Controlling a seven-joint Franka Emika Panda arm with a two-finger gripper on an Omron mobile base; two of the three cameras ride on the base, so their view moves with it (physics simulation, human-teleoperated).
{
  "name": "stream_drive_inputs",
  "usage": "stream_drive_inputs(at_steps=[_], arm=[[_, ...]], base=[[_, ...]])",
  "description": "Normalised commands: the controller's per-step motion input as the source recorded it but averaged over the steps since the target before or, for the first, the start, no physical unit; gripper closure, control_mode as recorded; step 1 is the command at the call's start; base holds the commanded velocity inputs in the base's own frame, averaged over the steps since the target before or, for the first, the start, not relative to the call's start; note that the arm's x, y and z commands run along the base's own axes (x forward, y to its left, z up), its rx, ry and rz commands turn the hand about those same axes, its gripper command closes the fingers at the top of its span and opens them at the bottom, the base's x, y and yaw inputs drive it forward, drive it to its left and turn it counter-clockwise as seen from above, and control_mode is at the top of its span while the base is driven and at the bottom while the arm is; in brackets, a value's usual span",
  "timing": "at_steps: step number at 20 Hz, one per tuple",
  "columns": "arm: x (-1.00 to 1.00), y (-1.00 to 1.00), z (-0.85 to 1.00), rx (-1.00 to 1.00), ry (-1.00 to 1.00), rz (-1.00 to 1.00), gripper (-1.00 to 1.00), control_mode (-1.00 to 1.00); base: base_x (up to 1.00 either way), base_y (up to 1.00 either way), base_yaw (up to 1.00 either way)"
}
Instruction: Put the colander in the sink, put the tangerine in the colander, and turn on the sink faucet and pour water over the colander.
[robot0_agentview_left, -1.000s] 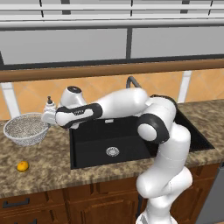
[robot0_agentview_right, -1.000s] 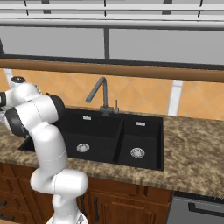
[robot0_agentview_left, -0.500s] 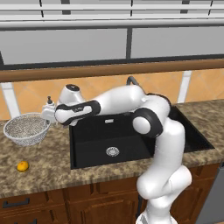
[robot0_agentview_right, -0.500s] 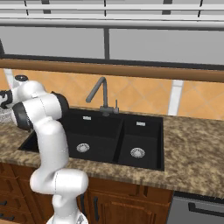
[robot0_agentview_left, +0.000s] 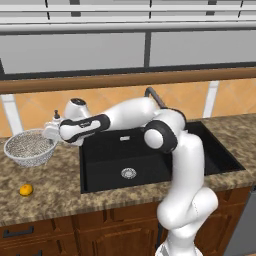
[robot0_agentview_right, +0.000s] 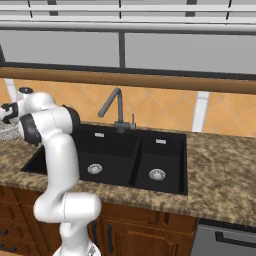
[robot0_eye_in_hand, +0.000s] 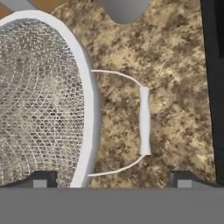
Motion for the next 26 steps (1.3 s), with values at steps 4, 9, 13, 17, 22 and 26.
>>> stream_drive_inputs(at_steps=[4,9,13,17,22,26], arm=[[0.20,0.23,-0.16,0.00,0.05,0.00,-1.00,-1.00],[0.33,0.11,-0.13,0.00,0.00,0.00,-1.00,-1.00],[0.30,0.13,-0.12,0.00,0.00,0.00,-1.00,-1.00],[0.07,0.11,-0.09,0.00,0.04,0.00,1.00,-1.00],[0.00,0.00,0.00,0.00,0.00,0.00,1.00,-1.00],[-0.05,0.00,0.00,0.00,0.00,0.00,1.00,-1.00]], base=[[0.00,0.00,0.00],[0.00,0.00,0.00],[0.00,0.00,0.00],[0.00,0.00,0.00],[0.00,0.00,0.00],[0.00,0.00,0.00]])
